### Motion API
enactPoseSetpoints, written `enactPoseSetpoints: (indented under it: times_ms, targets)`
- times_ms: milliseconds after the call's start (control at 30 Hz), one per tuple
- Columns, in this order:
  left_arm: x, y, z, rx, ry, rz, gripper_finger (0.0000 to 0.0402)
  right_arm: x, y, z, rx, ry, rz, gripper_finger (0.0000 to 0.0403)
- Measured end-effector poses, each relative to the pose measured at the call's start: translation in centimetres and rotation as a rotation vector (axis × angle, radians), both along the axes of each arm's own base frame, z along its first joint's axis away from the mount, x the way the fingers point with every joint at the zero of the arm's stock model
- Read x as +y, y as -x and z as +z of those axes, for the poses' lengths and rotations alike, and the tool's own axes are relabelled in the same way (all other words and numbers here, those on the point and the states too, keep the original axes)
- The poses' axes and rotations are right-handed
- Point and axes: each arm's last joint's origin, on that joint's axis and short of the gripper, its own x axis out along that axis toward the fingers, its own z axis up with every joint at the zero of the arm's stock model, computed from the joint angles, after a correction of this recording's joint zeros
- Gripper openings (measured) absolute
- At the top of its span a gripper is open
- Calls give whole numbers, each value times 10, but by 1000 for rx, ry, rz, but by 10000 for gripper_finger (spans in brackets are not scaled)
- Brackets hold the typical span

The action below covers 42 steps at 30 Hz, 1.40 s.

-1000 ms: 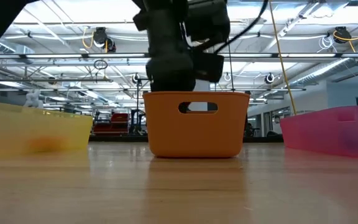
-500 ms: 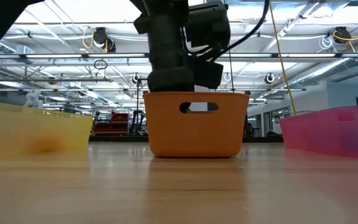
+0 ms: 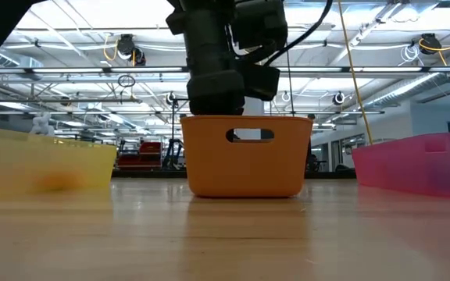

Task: Sort & place blocks by color
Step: Put he blue game piece into the pink bin

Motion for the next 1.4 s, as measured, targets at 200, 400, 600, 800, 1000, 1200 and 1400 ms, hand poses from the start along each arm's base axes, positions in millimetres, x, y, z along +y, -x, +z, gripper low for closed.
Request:
enactPoseSetpoints:
  times_ms: [200, 400, 600, 800, 1000, 1200, 1400]
  targets:
    - [0, 0, 0, 6, 9, -4, 11, 0, 0, 0, 0, 0, 0, 247]
    - [-1, 1, -1, 15, 34, -23, 13, 0, 0, 0, 0, 0, 0, 247]
    - [-2, 2, -1, 22, 49, -24, 96, 0, 0, 0, 0, 0, 0, 247]
    - [-5, 2, -1, 24, 53, -33, 204, 0, 0, 0, 0, 0, 0, 247]
    - [-6, 1, -1, 9, 29, -29, 265, 0, 0, 0, 0, 0, 0, 247]
    - [-4, 2, -1, 14, -20, -33, 273, 0, 0, 0, -10, -12, -1, 247]
    - [-3, 6, 10, 3, -49, -44, 273, 0, 0, -1, -3, -7, -1, 247]
